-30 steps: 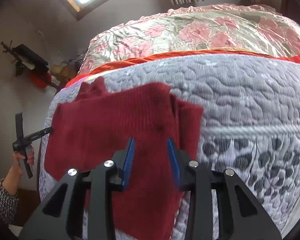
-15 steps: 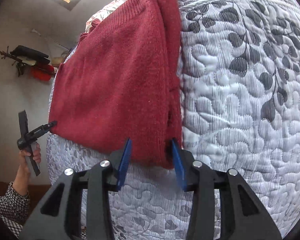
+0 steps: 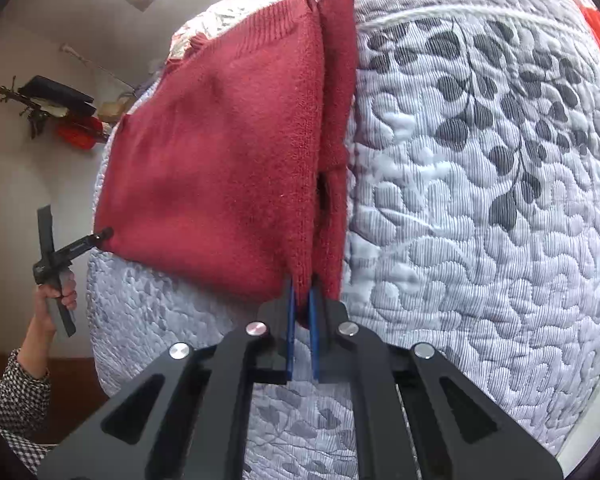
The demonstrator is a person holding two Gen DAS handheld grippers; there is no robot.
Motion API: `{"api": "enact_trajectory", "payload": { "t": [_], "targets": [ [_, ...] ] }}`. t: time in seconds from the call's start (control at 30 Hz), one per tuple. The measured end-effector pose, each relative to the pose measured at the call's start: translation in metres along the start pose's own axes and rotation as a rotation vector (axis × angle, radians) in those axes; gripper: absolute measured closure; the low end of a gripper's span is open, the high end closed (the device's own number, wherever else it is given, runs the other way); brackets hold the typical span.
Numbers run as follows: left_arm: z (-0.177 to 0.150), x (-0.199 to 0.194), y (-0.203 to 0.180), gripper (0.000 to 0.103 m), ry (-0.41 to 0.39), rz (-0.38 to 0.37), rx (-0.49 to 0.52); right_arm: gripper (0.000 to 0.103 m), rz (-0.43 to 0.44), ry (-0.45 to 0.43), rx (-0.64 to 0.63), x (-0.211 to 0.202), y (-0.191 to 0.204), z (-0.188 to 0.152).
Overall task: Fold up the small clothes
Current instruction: 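Fold the lifted edge over toward the collar and open both grippers, then grasp the sweater's side edge with the right gripper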
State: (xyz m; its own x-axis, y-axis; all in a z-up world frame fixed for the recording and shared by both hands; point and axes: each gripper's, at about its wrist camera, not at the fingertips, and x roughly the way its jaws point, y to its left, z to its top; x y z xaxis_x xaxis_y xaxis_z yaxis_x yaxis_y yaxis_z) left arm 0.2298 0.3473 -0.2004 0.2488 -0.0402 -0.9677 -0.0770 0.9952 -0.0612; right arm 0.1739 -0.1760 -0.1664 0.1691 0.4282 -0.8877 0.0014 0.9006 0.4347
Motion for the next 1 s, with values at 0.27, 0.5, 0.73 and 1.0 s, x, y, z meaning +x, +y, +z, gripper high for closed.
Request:
{"api": "enact_trajectory", "payload": {
  "t": [0.27, 0.5, 0.73, 1.0],
  "targets": [
    [-0.010, 0.001, -0.003, 0.062, 0.005, 0.040, 0.019, 0.095, -0.015, 0.035, 0.064, 0.031, -0.013, -0.004],
    [-0.008, -0.051, -0.020, 0.059, -0.117, 0.048, 0.045, 0.081, -0.105, -0.073, -0.040, -0.014, 0.012, 0.016],
    [0.028, -0.052, -0.077, 0.054, -0.158, -0.030, 0.109, 0.081, -0.078, -0.154, -0.010, -0.011, 0.013, 0.093],
    [0.049, -0.012, -0.121, 0.054, -0.136, -0.044, 0.131, 0.080, -0.088, -0.118, 0.006, 0.022, 0.001, 0.154]
  ]
}}
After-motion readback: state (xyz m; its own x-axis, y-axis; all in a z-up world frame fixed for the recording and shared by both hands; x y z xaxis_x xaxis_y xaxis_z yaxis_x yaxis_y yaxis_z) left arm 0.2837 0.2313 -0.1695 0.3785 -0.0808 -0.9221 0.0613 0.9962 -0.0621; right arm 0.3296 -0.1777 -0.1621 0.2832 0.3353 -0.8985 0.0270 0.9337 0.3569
